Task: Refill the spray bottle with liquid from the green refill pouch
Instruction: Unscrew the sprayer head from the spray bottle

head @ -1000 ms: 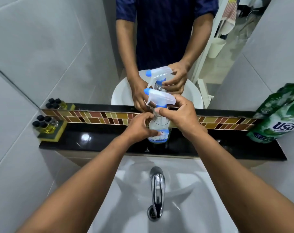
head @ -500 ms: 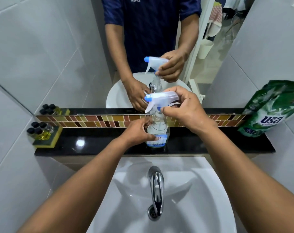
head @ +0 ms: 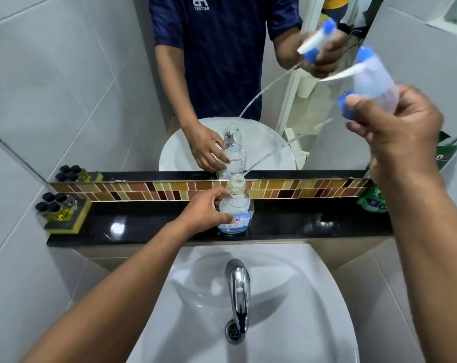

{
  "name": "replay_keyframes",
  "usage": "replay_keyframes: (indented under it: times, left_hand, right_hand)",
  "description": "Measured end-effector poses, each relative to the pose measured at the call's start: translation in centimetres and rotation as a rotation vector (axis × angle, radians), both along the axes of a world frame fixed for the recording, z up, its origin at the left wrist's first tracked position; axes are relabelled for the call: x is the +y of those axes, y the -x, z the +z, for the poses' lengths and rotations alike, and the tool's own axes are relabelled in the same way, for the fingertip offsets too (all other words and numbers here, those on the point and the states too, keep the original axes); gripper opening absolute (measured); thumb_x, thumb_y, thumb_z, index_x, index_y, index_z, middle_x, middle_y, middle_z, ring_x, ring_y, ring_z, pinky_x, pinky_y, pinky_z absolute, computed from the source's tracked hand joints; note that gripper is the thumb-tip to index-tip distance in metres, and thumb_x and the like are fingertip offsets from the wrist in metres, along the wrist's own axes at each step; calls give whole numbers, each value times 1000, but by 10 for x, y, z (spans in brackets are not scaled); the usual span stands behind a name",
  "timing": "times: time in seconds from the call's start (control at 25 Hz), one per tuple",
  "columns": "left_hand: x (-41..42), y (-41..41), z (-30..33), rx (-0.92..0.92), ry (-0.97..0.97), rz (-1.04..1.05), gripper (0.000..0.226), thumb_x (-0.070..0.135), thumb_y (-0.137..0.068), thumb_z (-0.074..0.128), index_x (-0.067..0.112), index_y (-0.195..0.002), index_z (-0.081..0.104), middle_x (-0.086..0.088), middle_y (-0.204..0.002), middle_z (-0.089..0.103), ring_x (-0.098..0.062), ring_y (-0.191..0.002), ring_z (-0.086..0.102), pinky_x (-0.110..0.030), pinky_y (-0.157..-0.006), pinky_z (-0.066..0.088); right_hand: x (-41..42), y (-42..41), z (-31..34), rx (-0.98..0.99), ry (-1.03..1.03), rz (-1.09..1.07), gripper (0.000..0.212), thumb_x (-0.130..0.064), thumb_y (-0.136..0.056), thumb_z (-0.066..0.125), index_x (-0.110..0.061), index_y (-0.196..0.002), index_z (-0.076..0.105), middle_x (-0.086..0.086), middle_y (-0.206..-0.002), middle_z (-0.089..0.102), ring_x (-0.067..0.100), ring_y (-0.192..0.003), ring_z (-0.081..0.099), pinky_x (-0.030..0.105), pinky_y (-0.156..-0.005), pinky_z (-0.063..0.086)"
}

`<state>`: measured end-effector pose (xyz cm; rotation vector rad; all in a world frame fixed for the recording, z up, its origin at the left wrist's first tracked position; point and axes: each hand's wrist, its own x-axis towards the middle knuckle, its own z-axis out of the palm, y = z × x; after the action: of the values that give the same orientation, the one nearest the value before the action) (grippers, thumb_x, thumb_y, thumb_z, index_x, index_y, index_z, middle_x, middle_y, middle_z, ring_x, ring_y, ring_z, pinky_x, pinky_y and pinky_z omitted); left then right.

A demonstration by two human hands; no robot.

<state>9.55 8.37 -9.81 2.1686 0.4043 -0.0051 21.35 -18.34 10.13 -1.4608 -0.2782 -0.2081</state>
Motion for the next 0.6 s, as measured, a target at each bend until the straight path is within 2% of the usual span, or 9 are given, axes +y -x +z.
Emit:
replay_keyframes:
  times: [0.08,0.16,0.28,0.36,0.48,0.6]
  left_hand:
    - [0,8,-1,-17,11,8,59,28,-61,94,29,-115,70,9,-106,76,-16,-98,71,-45,-92,60]
    - [0,16,-1,-30,20,24,58,22,-63,94,29,-116,70,12,-107,77,-9,-95,72,-42,-91,62]
    - [2,28,0,-49,30,51,65,16,-66,95,28,-125,69,13,-113,76,-2,-98,71,-31,-90,61]
    - [4,33,3,-52,29,62,65,17,-67,95,28,-126,69,13,-112,75,-3,-99,70,-29,-88,58]
    - [2,31,10,-49,18,36,61,18,-68,93,30,-123,69,13,-110,75,-1,-96,70,-28,-85,57]
    - [-7,17,15,-27,-3,-6,58,15,-70,93,28,-121,70,14,-107,76,12,-87,67,-20,-79,55]
  right_hand:
    - [-22,-5,-12,133,-119,-43,28,-24,-80,87,-17,-101,71,5,-91,77,22,-81,75,31,-74,60]
    - [-41,-10,-37,293,-237,-99,29,-19,-88,82,-13,-112,68,3,-87,78,17,-75,75,27,-69,59]
    - [-52,-12,-102,549,-326,-193,20,-15,-93,79,-11,-109,68,7,-87,74,14,-67,71,23,-57,57]
    - [-40,-7,-156,740,-302,-227,25,-13,-93,80,-7,-114,68,10,-91,74,16,-69,71,22,-54,58]
    - [1,2,-220,948,-231,-191,32,-10,-92,81,1,-119,68,15,-91,75,22,-75,75,29,-64,62]
    - [42,4,-248,977,-135,-122,25,-8,-89,85,1,-105,68,20,-98,77,28,-84,78,38,-82,65]
